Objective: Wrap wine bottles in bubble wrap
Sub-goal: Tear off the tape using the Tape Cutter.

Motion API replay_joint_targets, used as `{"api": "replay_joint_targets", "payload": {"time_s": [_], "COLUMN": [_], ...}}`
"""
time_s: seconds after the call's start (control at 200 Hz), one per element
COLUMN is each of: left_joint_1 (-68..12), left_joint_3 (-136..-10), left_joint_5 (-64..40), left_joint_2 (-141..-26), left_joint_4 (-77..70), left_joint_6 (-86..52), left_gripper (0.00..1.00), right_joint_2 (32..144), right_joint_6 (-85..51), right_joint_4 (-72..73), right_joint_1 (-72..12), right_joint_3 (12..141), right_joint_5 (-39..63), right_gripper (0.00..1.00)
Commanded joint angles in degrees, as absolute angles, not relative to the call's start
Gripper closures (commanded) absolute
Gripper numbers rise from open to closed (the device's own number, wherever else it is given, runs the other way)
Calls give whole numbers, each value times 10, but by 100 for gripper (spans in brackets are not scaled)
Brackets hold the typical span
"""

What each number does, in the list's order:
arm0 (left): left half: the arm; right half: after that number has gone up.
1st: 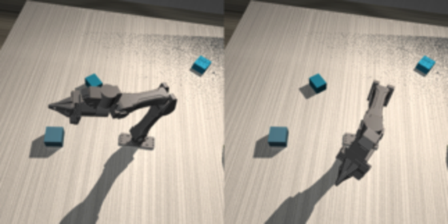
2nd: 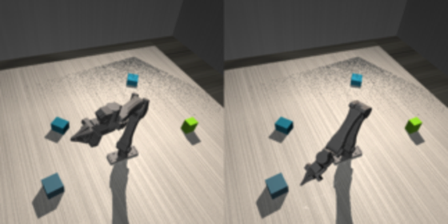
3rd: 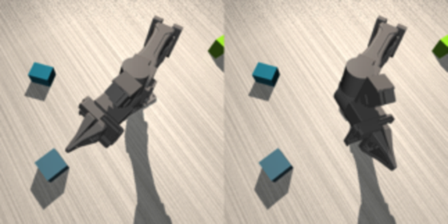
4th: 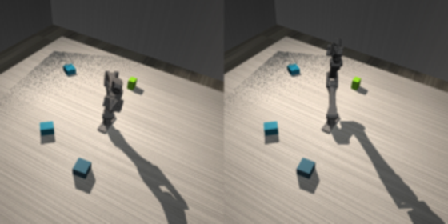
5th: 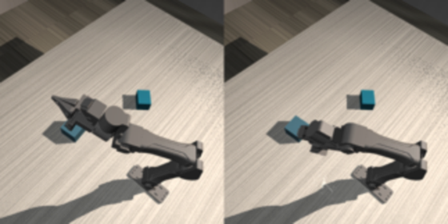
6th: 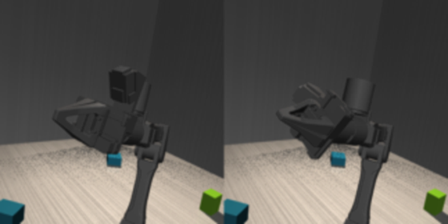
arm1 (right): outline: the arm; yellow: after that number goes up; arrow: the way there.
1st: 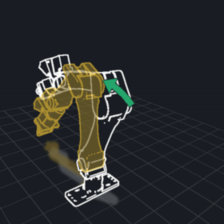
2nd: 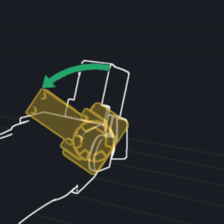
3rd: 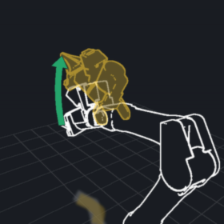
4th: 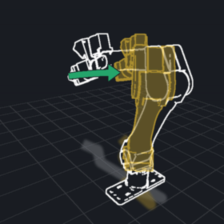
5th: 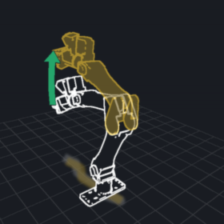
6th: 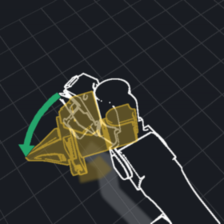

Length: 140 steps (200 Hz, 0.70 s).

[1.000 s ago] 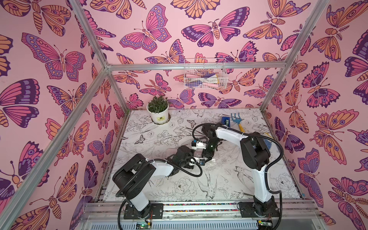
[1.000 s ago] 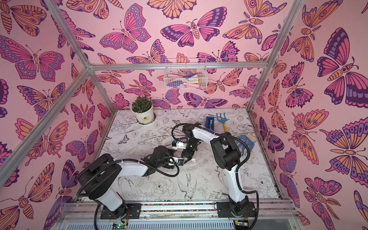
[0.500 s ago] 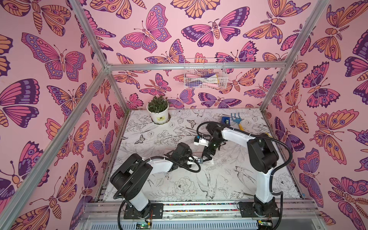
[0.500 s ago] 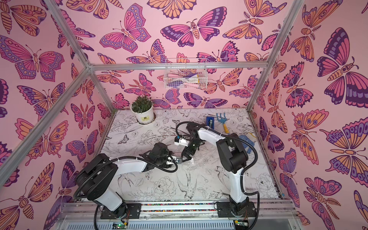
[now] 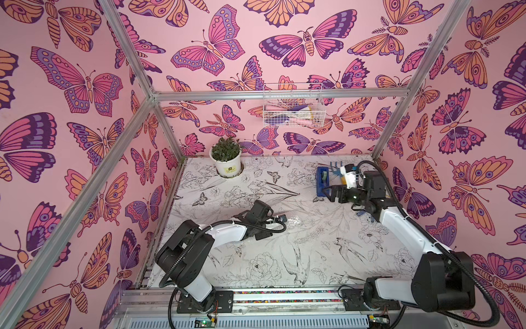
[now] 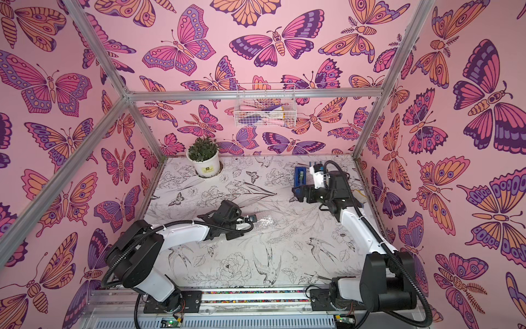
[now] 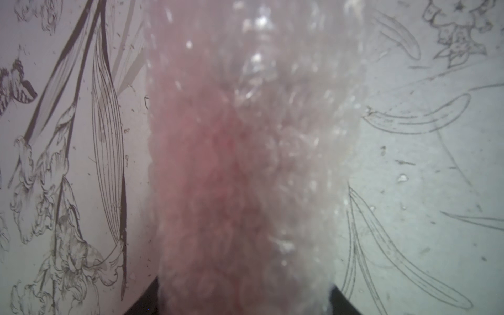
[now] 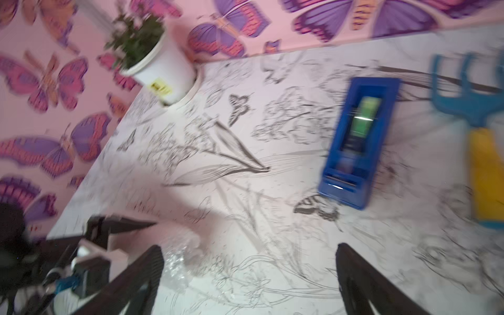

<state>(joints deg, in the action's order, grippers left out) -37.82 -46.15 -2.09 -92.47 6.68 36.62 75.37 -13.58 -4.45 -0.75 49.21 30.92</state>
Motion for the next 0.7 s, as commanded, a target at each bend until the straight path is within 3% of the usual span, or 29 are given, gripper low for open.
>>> {"api": "replay_joint_targets", "payload": {"time_s": [0.0, 0.2, 0.696], "left_joint_1": [-371, -357, -334], "left_joint_3": [-498, -560, -596], "left_joint_5": [-5, -27, -38], "left_joint_2": [-919, -940, -964], "left_joint_4": [148, 215, 255], "left_joint_6": [260, 173, 115], "left_gripper": [59, 59, 59], "right_joint_2": [762, 857, 1066], "right_joint_6": [-272, -311, -432], "right_joint_4": [-2, 22, 195], "right_joint_1": [27, 50, 43], "right_joint_3": [465, 482, 548], "right_joint_5": [299, 414, 481], "right_gripper": [0, 8, 16]}}
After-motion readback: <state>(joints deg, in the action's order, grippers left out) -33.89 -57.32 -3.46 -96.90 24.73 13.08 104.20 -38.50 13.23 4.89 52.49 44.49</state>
